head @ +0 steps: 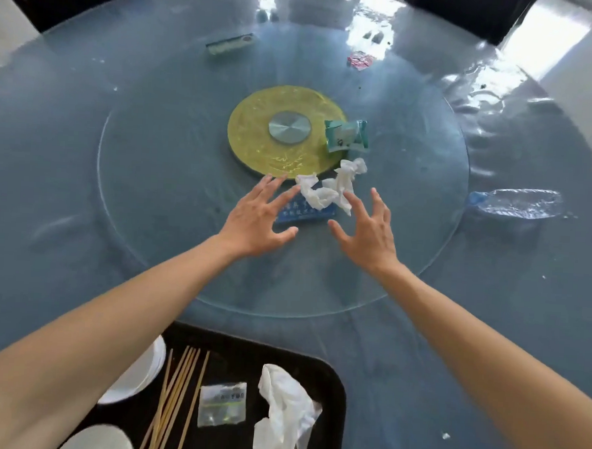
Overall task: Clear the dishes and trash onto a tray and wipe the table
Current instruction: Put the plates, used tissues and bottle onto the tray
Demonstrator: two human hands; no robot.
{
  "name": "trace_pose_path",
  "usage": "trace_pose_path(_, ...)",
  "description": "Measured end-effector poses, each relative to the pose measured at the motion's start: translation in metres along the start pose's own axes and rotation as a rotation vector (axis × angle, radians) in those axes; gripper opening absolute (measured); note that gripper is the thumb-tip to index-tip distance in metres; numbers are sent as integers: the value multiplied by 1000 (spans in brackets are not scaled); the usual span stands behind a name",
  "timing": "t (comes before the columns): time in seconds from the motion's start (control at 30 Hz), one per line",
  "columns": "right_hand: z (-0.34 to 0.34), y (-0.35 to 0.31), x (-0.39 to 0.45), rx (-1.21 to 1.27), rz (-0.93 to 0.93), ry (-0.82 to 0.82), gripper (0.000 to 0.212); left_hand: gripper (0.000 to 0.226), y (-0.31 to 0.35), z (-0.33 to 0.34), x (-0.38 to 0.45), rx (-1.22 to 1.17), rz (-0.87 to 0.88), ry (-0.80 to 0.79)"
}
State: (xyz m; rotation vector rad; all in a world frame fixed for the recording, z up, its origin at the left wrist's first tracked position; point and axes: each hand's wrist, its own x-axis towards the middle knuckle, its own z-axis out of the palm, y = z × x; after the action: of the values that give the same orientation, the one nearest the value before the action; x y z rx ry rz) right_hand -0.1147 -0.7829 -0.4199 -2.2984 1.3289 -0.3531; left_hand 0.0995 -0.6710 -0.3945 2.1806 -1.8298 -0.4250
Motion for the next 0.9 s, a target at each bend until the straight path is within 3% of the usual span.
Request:
trace_pose_path(0.37, 32, 45, 130, -171, -84, -63, 71, 90, -17, 70, 124, 19, 67, -150)
trace_pose_path(0.6, 55, 60, 126, -204, -209, -58, 61, 63, -26, 94, 132, 65, 115, -128)
trace_pose_path(0.77, 58, 56, 117, -185, -179, 14, 46, 58, -27, 92, 130, -2, 161, -98)
trace_pose_path(0.9, 55, 55, 112, -154, -275, 27, 27, 55, -30, 83, 126, 14, 188, -120)
